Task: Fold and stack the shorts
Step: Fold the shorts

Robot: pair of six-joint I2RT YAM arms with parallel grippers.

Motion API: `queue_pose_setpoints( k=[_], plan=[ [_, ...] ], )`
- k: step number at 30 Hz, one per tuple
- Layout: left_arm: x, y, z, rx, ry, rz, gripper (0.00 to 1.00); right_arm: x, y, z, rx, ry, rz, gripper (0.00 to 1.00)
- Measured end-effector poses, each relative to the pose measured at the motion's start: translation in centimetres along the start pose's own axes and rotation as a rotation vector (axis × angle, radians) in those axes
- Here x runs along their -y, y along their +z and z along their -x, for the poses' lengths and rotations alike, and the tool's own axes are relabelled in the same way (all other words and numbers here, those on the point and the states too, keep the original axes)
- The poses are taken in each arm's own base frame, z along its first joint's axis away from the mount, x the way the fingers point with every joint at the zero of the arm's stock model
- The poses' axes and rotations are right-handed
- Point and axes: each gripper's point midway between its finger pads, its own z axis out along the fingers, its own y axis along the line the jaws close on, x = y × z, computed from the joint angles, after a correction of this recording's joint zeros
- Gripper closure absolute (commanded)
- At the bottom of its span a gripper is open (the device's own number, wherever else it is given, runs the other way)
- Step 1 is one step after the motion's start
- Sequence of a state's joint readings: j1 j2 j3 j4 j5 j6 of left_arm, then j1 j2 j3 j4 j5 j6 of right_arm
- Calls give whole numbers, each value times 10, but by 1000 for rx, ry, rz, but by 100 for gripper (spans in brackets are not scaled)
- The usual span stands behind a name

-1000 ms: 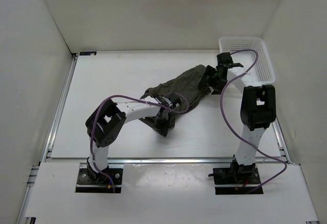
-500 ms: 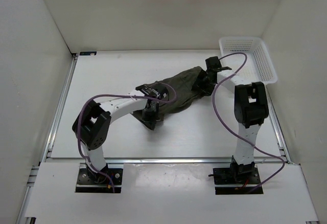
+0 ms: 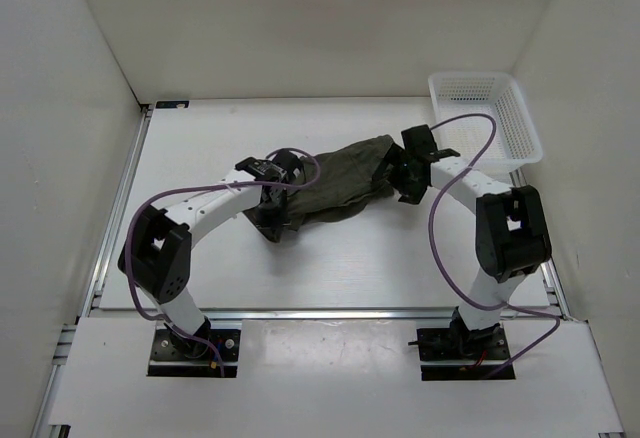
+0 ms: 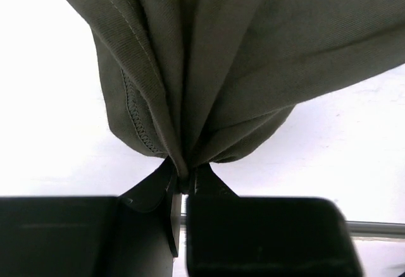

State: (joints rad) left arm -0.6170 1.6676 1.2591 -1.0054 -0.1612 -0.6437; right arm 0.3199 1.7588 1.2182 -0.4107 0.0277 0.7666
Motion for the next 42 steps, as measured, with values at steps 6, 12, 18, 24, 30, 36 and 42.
queue_pose_setpoints(
  k=[6, 12, 18, 24, 30, 36, 42],
  plan=[
    [-2, 2, -3, -7, 10, 6, 90, 3, 21, -23, -71, 113, 60, 7],
    [-5, 2, -1, -7, 11, 9, 90, -12, 36, -15, -45, 176, 117, 40],
    [-17, 4, 6, -8, -9, 19, 90, -16, 56, -7, -18, 179, 57, 95],
    [-44, -14, 60, 58, -95, 11, 90, -53, 44, 40, 42, 104, 57, 100],
    [-79, -111, 208, 411, -248, -87, 90, -147, -42, 150, 259, -5, 270, 100],
    [-101, -185, 220, 596, -270, -152, 90, -175, -139, 156, 365, -85, 425, 100],
    [-100, -102, 108, 371, -266, -178, 90, -101, -101, 71, 198, -82, 315, 67]
  ],
)
